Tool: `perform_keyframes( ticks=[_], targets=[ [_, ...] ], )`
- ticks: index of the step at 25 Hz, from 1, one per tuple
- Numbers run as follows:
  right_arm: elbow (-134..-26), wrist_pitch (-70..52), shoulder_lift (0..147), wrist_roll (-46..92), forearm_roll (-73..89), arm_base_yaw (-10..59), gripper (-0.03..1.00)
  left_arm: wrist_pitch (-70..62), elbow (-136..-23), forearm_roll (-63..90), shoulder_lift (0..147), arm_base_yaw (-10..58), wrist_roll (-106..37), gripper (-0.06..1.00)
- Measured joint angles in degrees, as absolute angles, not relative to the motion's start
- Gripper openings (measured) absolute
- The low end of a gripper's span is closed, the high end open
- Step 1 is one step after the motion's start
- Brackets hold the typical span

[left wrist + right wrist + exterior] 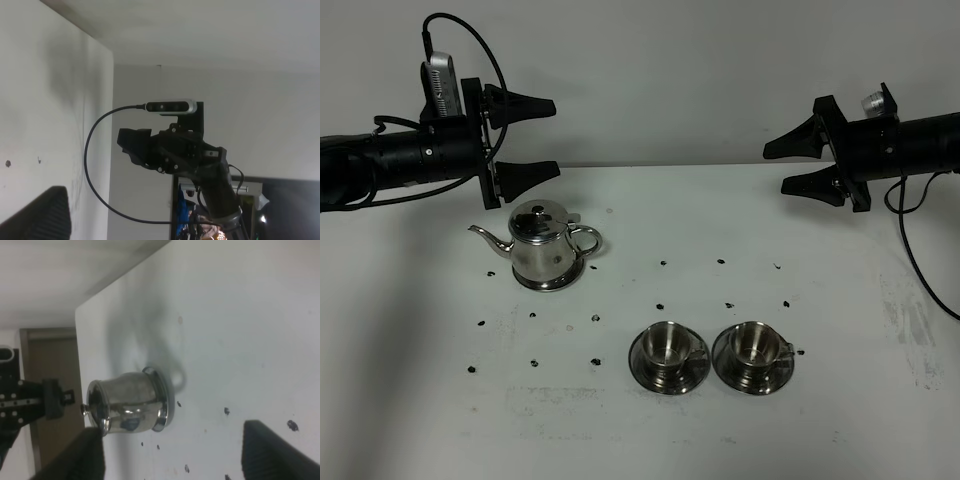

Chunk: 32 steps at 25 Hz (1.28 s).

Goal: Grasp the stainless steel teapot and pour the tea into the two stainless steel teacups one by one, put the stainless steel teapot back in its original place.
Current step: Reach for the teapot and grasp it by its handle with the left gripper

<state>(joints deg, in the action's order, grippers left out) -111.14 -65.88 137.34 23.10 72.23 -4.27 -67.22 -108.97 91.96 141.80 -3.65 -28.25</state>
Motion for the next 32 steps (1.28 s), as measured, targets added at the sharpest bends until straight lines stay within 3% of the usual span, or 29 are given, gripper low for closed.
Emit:
perform_keyframes(
  ticks=[11, 19, 25, 32],
  targets=[
    [-111.1, -65.8, 137.3, 24.0, 72.0, -4.3, 0.58, -67.2, -109.0, 92.0, 141.8, -3.6, -28.4, 0.75],
    [-114.0, -65.7, 137.3, 35.1, 71.1, -4.3, 0.58, -68.2, -114.3, 90.6, 141.7, -3.7, -32.7, 0.74],
    [-124.9, -65.7, 137.3, 33.4, 60.7, -4.3, 0.56, -67.9, -124.4, 73.1, 138.4, -3.7, -31.2, 0.71],
    [-135.5, -69.0, 135.1, 27.8, 37.2, -4.2, 0.50, -67.3, -127.0, 53.5, 130.9, -3.6, -28.7, 0.71]
  ],
)
